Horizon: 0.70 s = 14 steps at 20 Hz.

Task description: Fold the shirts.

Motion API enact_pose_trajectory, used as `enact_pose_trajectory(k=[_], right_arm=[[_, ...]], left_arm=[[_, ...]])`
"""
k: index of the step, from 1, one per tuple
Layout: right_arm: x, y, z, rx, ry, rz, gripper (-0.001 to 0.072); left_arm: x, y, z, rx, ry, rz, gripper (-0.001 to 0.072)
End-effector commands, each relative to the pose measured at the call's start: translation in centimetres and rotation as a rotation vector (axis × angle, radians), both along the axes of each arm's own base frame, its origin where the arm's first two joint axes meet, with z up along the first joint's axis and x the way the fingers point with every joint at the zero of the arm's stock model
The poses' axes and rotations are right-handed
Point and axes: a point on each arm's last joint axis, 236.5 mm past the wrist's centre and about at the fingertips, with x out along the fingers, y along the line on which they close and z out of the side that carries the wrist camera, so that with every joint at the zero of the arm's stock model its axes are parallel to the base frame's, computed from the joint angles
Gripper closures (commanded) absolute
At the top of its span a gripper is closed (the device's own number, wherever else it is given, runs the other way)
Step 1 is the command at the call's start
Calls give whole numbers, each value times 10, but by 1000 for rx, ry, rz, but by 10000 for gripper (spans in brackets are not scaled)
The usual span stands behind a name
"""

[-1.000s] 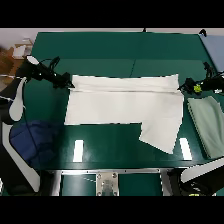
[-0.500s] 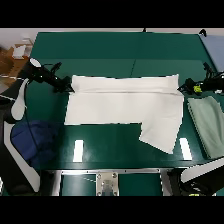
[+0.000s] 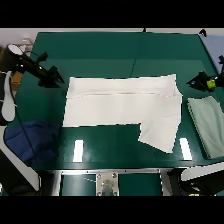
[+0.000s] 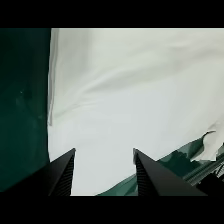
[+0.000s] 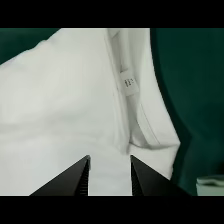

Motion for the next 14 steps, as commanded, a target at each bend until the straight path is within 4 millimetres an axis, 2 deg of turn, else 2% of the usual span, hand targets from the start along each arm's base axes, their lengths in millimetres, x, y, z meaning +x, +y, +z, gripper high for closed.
enact_pose_trajectory(k=[1,4,6,8,10,12,14], right_arm=[[-35,-11,32,11,1,-48,428],[-79,-17,35,-11,-15,-139,428],[-106,-22,28,-14,-42,-237,429],[-127,-18,16,22,-61,-322,426],[-129,-4,9,102,-103,-402,417],[-125,17,5,179,-157,-412,417],[-122,31,2,229,-176,-404,416]], left_arm=[[-14,23,44,57,-51,25,256],[-47,25,61,114,-60,49,258],[-82,22,59,143,-59,95,258],[-125,18,40,177,-62,150,257],[-168,5,10,171,-87,263,256],[-195,-13,-14,105,-124,395,256],[-209,-26,-37,29,-131,524,256]])
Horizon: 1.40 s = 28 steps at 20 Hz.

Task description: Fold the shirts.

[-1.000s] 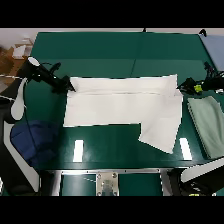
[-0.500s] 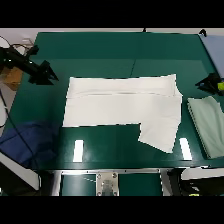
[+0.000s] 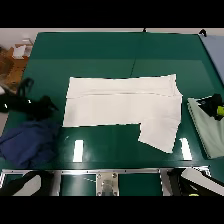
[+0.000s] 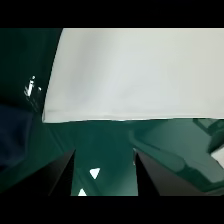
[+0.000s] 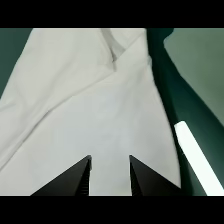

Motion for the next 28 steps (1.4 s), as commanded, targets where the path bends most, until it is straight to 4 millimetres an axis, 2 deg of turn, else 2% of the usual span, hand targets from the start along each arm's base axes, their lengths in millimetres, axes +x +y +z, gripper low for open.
enact_pose_trajectory(k=[1,4,7,9,10,14,19,21,22,23,26,28], right_arm=[[2,18,-5,68,-70,-40,416],[1,20,-6,70,-67,-38,417],[3,16,-7,54,-70,-51,417],[4,14,-7,44,-74,-53,417],[5,13,-6,47,-82,-60,417],[9,9,-2,45,-101,-78,417],[9,9,-2,44,-101,-78,417],[9,9,-3,45,-100,-78,416],[9,9,-3,45,-100,-78,393],[8,9,-2,48,-99,-78,328],[-8,10,-2,95,-80,-59,325],[-33,7,-13,104,-13,-34,325]], left_arm=[[-26,-18,-47,-107,-63,259,256],[-31,-16,-74,-106,-58,343,257],[-13,-10,-75,-55,-133,394,258],[-7,-17,-76,-46,-148,401,258],[-9,-22,-80,-41,-140,385,298],[-22,-29,-107,-43,-20,385,296],[-3,-20,-105,-52,-60,471,299],[-3,-20,-105,-49,-63,465,676],[-3,-20,-104,-53,-63,468,683],[-2,-21,-104,-54,-67,465,683],[-2,-21,-103,-38,-93,423,683],[-2,-20,-103,-36,-96,423,683]])
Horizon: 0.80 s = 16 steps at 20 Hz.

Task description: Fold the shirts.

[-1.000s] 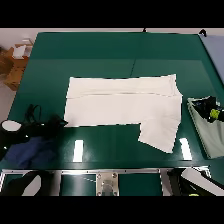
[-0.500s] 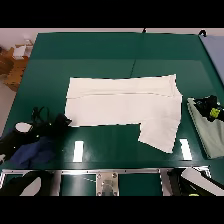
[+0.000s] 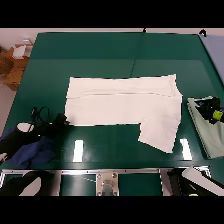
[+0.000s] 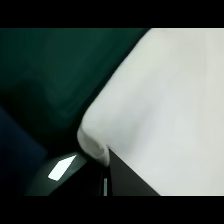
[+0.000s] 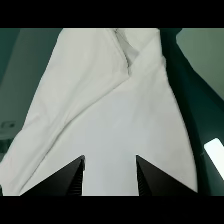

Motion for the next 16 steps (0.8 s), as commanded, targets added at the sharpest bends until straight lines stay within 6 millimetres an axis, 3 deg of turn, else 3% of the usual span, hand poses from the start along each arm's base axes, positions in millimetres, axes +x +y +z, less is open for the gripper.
enact_pose_trajectory(k=[1,3,5,11,16], right_arm=[[-41,1,-19,36,122,50,325],[-70,7,-40,65,217,65,325],[-82,16,-57,84,250,68,325],[-86,51,-108,125,335,149,325],[-85,72,-125,150,380,220,325]], left_arm=[[2,0,1,11,-14,-15,683],[2,0,1,11,-15,-14,683],[1,-1,1,6,-12,-15,683],[-1,-3,1,-1,-6,-22,683],[-1,-3,1,-3,-5,-22,683]])
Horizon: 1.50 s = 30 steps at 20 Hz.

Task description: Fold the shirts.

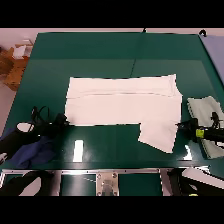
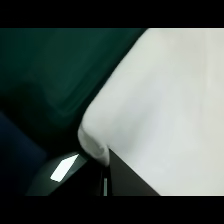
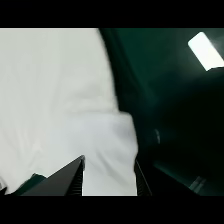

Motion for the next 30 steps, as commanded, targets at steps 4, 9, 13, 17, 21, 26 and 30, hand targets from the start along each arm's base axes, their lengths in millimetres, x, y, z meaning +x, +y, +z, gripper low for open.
enact_pose_trajectory(k=[4,9,13,17,21,26,30], right_arm=[[-15,28,-7,55,53,119,326],[-33,35,-10,80,129,148,377],[-24,33,-4,82,100,129,692],[-3,16,24,26,27,103,693],[-21,-2,29,-85,129,65,694],[-53,-21,24,-186,293,7,695],[-44,-13,34,-184,261,8,694]], left_arm=[[1,-5,3,-36,4,14,683],[0,-7,4,-49,9,16,683],[-2,-10,4,-52,11,-2,683],[0,-23,19,-44,-33,-138,685],[2,-8,39,52,-29,-178,685],[-37,17,46,162,131,-237,685],[-36,7,54,115,121,-244,685]])
